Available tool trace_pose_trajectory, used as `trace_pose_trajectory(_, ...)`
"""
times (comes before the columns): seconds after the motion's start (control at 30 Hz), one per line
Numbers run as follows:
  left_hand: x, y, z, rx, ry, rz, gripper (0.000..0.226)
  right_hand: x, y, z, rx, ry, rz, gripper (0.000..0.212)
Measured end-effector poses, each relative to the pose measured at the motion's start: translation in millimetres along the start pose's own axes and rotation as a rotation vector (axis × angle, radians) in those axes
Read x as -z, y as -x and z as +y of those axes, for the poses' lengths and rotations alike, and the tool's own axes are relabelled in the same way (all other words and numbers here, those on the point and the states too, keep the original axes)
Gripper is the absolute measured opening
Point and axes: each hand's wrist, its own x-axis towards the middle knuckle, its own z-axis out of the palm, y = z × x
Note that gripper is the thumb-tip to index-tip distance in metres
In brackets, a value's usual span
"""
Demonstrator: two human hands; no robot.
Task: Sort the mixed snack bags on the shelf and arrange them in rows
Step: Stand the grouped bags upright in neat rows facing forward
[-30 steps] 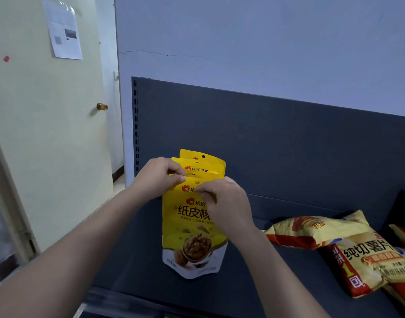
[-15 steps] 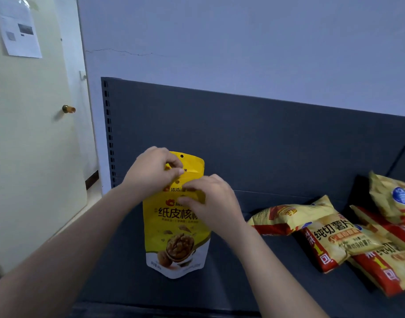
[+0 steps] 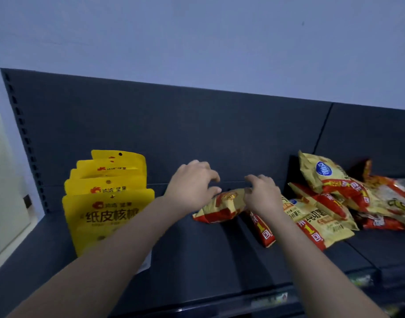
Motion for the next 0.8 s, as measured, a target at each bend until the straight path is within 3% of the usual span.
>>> trace_pose_trajectory(0.2, -67.7, -41.9, 43.0, 0.070, -0.059, -0.210, 0.053, -9.4, -24.3, 68.8, -0.060, 0.082, -0.214, 0.047)
trace_pose_trajectory(0.3, -92.1, -60.2, 57.4, 0.159, -0.128, -0.266, 0.065, -14.5, -40.1, 90.4, -0.035, 0.039, -0.265, 0.044)
trace_pose_trajectory(0.4, -104.1, -69.7, 67.4, 0.251, -0.185, -0.303, 0.061, -22.5, -57.7, 105.4, -0.016, -0.090, -0.350, 0.048)
trace_pose_trajectory(0.53, -100.3, -70.2, 60.4, 0.347, -0.202, -0.240, 0.042, -26.5, -73.0, 114.6, -0.049, -0.243, -0.425, 0.069)
trace_pose_trajectory(0.67, -89.2, -71.1, 29.9, 0.454, -0.219, -0.146, 0.029, -29.8, -81.0, 115.6, -0.124, -0.249, -0.489, 0.081)
trace_pose_trajectory(0.8, -80.2, -76.1, 3.0, 0.460, -0.275, -0.049, 0.030, -34.0, -85.9, 112.8, -0.211, -0.340, -0.561, 0.065)
